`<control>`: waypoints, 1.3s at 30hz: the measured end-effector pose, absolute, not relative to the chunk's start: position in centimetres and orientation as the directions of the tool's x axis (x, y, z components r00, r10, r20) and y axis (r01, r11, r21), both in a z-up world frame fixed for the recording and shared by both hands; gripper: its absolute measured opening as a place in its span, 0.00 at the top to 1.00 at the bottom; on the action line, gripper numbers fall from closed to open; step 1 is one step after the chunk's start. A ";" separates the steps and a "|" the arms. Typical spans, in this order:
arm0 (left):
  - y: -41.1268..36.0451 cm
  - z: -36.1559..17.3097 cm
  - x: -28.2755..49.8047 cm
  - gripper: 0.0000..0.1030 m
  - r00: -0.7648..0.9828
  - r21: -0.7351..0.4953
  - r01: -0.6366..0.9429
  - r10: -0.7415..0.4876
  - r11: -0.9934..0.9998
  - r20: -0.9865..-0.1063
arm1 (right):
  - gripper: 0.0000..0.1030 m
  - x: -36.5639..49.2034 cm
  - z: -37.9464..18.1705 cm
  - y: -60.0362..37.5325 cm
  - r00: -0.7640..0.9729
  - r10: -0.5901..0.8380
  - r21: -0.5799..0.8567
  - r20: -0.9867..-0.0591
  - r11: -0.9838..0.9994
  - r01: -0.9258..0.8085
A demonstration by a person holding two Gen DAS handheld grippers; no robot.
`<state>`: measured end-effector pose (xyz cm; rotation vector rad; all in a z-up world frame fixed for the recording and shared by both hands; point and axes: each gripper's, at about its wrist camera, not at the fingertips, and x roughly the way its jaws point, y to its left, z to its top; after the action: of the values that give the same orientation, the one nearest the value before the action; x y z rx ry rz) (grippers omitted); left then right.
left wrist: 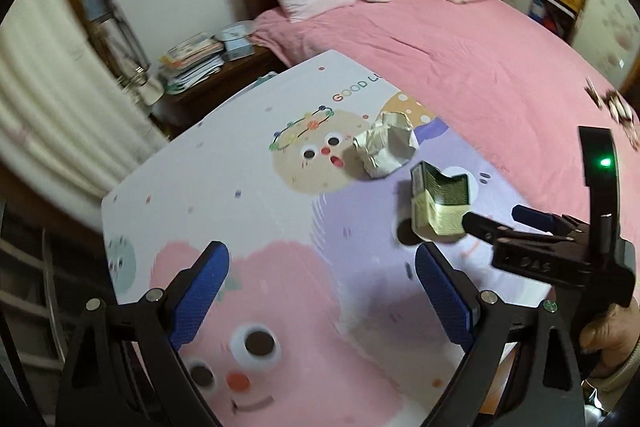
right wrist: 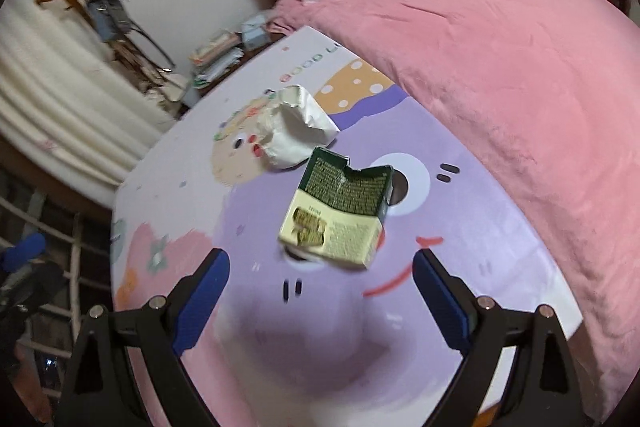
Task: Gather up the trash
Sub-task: 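Grasp the green-and-beige snack box with the right tool while the left tool grasps the white paper bag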
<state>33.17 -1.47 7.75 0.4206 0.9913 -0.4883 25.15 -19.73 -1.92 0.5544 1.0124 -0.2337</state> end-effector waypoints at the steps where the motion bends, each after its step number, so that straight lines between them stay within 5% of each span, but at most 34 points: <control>1: -1.8 7.3 34.3 0.09 0.449 0.117 0.587 -0.202 0.801 -0.870 | 0.09 26.1 -2.7 -19.6 0.507 0.054 0.319 -0.860 0.833 0.453; 21: -6.3 -0.3 43.7 0.09 0.259 -0.030 0.712 -0.302 0.701 -0.917 | 0.14 31.4 -9.8 -18.9 0.264 -0.154 0.039 -0.952 0.795 0.605; 29: -9.5 -3.7 45.9 0.09 0.182 -0.090 0.727 -0.317 0.681 -0.931 | 0.27 30.4 -8.2 -18.6 0.315 -0.201 0.013 -0.928 0.826 0.564; 39: -12.8 -6.4 49.6 0.09 0.121 -0.184 0.704 -0.372 0.686 -0.920 | 0.29 30.1 -7.5 -22.7 0.376 -0.180 0.113 -0.909 0.763 0.637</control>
<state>49.63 -12.84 -6.41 0.3311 1.2144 -0.8065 30.06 -22.67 -7.46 0.4944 1.0656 -0.5497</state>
